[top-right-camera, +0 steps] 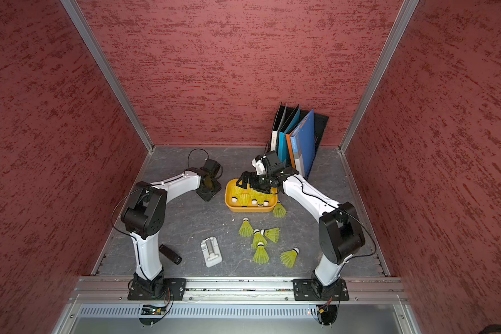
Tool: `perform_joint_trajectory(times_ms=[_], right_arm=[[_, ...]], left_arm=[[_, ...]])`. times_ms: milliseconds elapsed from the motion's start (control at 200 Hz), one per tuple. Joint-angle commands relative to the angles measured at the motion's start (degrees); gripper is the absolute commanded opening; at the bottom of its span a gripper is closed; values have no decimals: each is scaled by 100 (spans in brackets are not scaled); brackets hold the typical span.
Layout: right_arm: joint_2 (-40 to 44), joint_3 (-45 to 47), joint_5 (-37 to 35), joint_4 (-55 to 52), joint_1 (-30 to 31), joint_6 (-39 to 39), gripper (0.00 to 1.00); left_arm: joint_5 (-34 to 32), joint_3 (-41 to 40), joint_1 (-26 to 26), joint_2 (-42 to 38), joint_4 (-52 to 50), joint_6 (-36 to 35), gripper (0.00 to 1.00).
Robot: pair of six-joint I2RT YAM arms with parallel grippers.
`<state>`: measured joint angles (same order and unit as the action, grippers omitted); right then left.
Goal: Put the shuttlecocks into the storage box
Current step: Pick up the shuttlecock at the center of the board.
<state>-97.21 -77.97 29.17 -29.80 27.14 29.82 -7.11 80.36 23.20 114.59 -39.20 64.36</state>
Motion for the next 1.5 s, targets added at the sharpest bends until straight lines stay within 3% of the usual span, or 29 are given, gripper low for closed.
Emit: perform_joint_trajectory(times_ms=[0, 471, 591, 666, 1042, 1267, 1498], right_arm=[[10, -121, 55, 47, -38, 43, 99], [-189, -274, 160, 53, -77, 111, 98], [-237, -328, 179, 38, -79, 120, 98], [-230, -314, 179, 31, -78, 125, 99], [-174, -218, 152, 44, -77, 85, 98], [74, -34, -53, 51, -77, 43, 99], [701, 595, -383, 128, -79, -24, 99]], left_arm=[[-185, 121, 44, 143, -299, -205, 47], [-343, 304, 53, 341, -422, -163, 46], [-353, 379, 57, 388, -471, -84, 43], [-367, 491, 61, 431, -563, -68, 33], [-466, 786, 122, 558, -895, -60, 25], [-722, 668, 228, 232, -949, -621, 21], [-752, -114, 446, -884, -572, -1824, 18]])
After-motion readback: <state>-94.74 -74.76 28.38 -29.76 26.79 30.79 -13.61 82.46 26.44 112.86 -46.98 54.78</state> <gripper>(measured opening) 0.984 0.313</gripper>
